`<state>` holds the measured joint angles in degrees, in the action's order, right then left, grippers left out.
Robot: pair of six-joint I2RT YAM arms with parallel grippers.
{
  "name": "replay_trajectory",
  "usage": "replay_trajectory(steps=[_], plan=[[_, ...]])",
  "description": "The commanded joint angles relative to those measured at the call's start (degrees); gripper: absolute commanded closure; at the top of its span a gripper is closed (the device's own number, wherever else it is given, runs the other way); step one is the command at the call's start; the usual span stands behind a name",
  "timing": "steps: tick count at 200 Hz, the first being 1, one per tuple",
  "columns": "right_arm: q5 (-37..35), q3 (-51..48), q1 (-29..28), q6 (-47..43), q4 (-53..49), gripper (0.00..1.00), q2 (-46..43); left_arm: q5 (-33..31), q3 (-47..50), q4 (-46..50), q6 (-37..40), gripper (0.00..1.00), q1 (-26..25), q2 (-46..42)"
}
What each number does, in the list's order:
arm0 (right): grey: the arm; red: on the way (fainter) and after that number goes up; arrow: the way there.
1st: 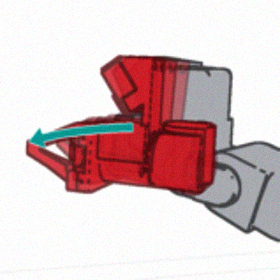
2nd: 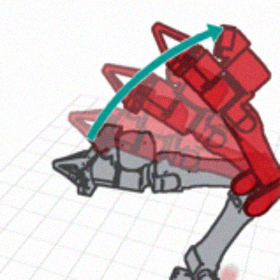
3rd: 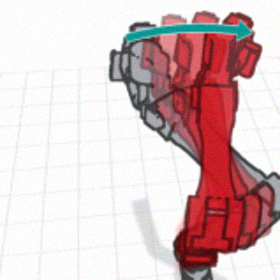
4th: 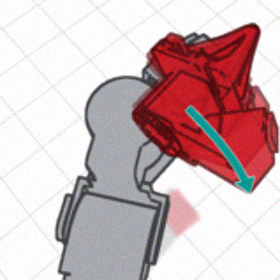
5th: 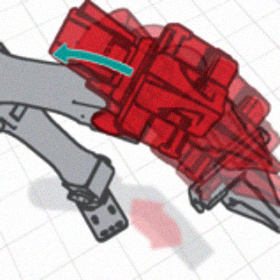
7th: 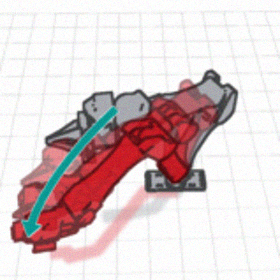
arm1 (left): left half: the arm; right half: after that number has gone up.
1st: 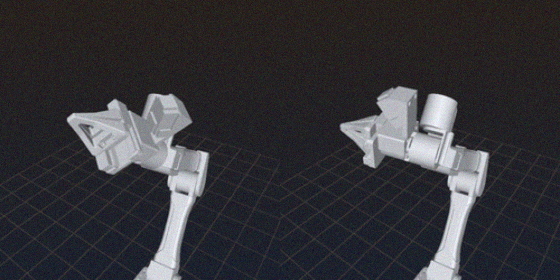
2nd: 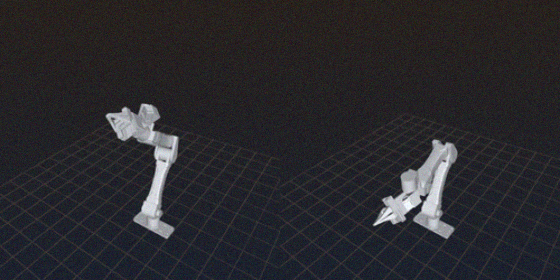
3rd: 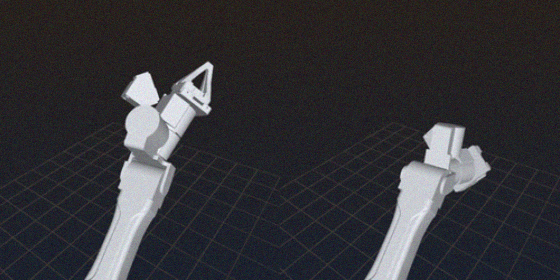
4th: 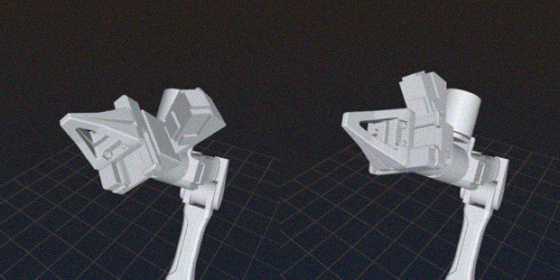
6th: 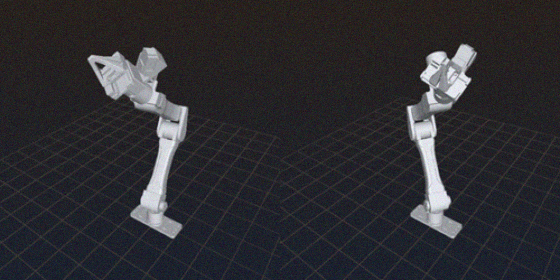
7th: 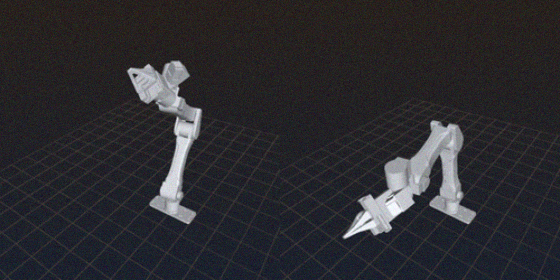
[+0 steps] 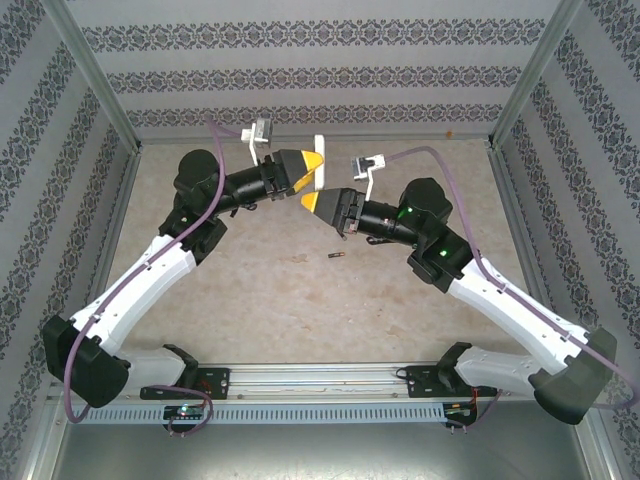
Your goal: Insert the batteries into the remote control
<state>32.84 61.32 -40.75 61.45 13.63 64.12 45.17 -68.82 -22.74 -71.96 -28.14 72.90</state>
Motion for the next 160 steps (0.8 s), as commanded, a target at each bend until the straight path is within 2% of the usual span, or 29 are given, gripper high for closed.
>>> replay_trajectory(steps=[1,8,18,32,39,51,66,79,103,123,140,160], plan=[[-1.2,0.7,-0.2,-2.3,2.5,0.56,-2.3,-0.7,-1.3,-4.5,-0.5,0.64,-0.7,-0.1],[-2.1,0.1,-0.2,-4.1,1.7,0.60,-3.3,-1.0,-1.1,-3.7,0.5,0.57,-0.7,-0.4],[-3.8,-0.9,-0.2,-8.1,-0.7,0.65,-5.0,-2.1,-0.9,-0.6,3.5,0.38,-0.7,-1.4],[-8.9,-1.8,-0.2,-18.1,-8.6,0.68,-7.7,-6.6,-1.7,12.4,12.1,0.17,-0.8,-4.5],[-13.2,-1.7,-0.3,-24.1,-15.1,0.69,-8.7,-10.3,-2.8,19.9,17.1,0.11,-1.2,-6.3],[-20.8,-0.5,-0.9,-34.3,-26.0,0.70,-9.0,-15.8,-4.4,31.2,23.4,0.08,-2.4,-8.7],[-28.9,0.3,-2.4,-42.3,-33.7,0.69,-8.2,-18.7,-4.5,38.1,24.9,0.08,-2.7,-10.1],[-32.7,1.4,-4.0,-46.0,-37.2,0.68,-6.8,-18.5,-3.1,39.7,24.1,0.08,-2.8,-10.3],[-36.5,5.1,-7.5,-49.4,-42.2,0.67,-2.4,-13.9,1.2,32.8,21.1,0.07,-4.7,-10.0],[-36.1,7.2,-10.3,-50.5,-42.9,0.67,1.1,-14.3,3.5,29.7,19.9,0.08,-6.4,-8.6],[-35.6,8.4,-12.0,-50.8,-42.8,0.66,3.4,-15.3,5.0,28.4,18.8,0.19,-6.8,-7.2],[-35.5,9.0,-12.8,-50.5,-42.2,0.66,5.0,-14.5,6.9,25.3,17.5,0.42,-6.9,-6.1]])
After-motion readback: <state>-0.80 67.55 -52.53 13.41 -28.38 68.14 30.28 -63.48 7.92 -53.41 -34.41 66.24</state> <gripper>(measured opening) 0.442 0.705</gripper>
